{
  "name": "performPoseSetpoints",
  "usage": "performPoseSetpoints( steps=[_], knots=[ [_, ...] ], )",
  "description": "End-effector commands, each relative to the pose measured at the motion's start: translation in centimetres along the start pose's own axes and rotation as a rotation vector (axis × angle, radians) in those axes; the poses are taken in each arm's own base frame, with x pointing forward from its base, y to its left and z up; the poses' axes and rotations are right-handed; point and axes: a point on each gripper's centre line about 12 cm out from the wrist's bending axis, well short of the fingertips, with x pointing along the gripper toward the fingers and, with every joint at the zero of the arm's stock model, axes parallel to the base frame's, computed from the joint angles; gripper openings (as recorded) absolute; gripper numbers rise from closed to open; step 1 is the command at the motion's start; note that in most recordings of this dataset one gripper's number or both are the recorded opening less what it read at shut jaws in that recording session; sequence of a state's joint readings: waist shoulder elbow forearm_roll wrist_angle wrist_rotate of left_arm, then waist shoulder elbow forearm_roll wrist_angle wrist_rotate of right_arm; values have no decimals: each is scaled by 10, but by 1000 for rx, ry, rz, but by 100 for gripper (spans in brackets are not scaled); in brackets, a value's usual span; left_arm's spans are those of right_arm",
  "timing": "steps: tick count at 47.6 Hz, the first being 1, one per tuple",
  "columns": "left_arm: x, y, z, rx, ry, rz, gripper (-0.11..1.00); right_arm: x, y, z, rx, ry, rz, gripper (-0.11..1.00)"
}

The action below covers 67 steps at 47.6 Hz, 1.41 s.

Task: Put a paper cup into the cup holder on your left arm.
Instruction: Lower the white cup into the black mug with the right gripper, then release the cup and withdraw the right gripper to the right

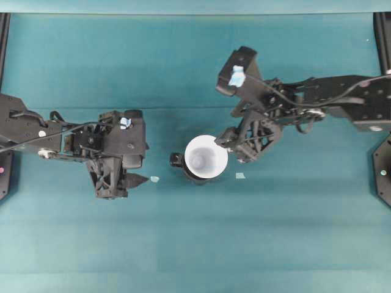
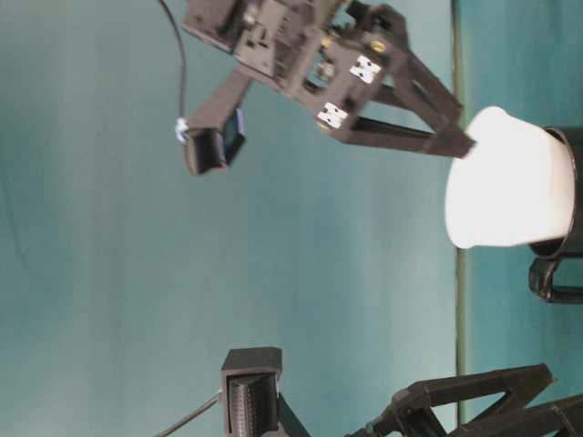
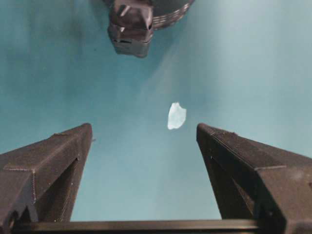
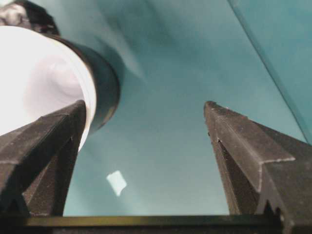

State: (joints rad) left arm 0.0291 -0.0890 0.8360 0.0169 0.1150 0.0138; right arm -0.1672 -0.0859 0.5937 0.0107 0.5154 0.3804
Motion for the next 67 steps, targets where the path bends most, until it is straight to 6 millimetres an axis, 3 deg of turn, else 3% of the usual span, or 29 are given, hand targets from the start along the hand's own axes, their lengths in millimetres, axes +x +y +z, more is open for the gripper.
performPoseSetpoints(
  steps=[1,26,67],
  knots=[
    [-1,1,4,-3,-17,2,91,-15,4,5,11,-39,21,92],
    [-1,1,4,-29,-20,1,91,-43,13,2,-21,-125,74,92],
    [-1,1,0,-93,-40,1,91,-44,13,-5,-22,-137,85,92]
  ],
)
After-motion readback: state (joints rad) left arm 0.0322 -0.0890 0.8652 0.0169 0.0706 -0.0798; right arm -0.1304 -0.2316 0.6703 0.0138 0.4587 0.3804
